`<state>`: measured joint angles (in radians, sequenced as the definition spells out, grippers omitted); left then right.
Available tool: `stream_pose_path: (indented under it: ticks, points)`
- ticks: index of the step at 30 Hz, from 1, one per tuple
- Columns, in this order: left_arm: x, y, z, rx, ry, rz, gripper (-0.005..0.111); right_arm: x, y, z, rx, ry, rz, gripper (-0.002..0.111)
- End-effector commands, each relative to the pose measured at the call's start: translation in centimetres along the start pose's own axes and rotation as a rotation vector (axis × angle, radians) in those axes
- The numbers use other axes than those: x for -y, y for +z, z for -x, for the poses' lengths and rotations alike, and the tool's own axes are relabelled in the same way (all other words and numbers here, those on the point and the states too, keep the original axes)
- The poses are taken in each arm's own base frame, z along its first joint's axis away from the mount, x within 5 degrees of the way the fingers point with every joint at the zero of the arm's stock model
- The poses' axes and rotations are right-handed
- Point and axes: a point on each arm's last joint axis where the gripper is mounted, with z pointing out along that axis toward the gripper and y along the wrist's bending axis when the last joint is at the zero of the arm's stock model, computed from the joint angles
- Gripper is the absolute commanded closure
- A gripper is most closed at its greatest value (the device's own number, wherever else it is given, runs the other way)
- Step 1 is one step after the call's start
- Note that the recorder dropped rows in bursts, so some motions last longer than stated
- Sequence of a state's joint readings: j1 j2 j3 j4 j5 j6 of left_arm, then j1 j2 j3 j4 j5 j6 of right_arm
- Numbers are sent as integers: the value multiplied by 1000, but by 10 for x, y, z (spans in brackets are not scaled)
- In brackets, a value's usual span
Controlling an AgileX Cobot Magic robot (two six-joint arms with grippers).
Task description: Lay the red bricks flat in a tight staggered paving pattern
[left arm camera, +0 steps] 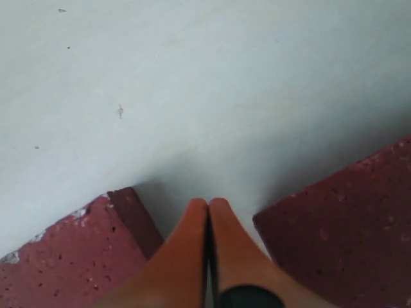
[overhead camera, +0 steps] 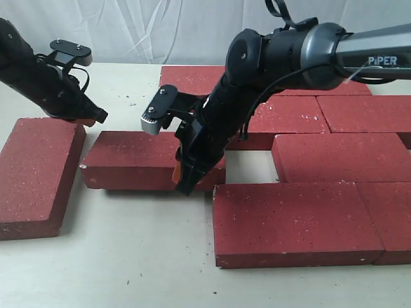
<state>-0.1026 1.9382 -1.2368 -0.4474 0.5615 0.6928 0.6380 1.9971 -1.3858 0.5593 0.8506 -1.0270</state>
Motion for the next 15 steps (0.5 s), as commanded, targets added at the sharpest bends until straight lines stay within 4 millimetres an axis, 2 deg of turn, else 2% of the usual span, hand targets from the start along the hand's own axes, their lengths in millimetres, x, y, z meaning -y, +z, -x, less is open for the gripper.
stream_pose_path:
  ticks: [1,3,5,8,11,13,15]
  points:
    - [-1,-3,2,11,-1,6,107,10,17,-6,-11,-9,-54,109]
    - [-1,-3,2,11,-1,6,107,12,27,-10,-35,1,-31,109]
    - [-1,-3,2,10,-2,5,107,8,28,-13,-74,-9,14,109]
    - [1,-3,0,-15,-1,-15,107,-2,6,-7,-126,-46,95,109]
    - [5,-4,-5,-68,0,-58,107,-12,-9,3,-62,-9,144,109]
    - [9,-5,-12,-145,10,-112,107,-7,-12,1,-73,-39,81,109]
    - [10,-3,-15,-153,-20,-110,107,6,-20,-8,-129,21,-3,109]
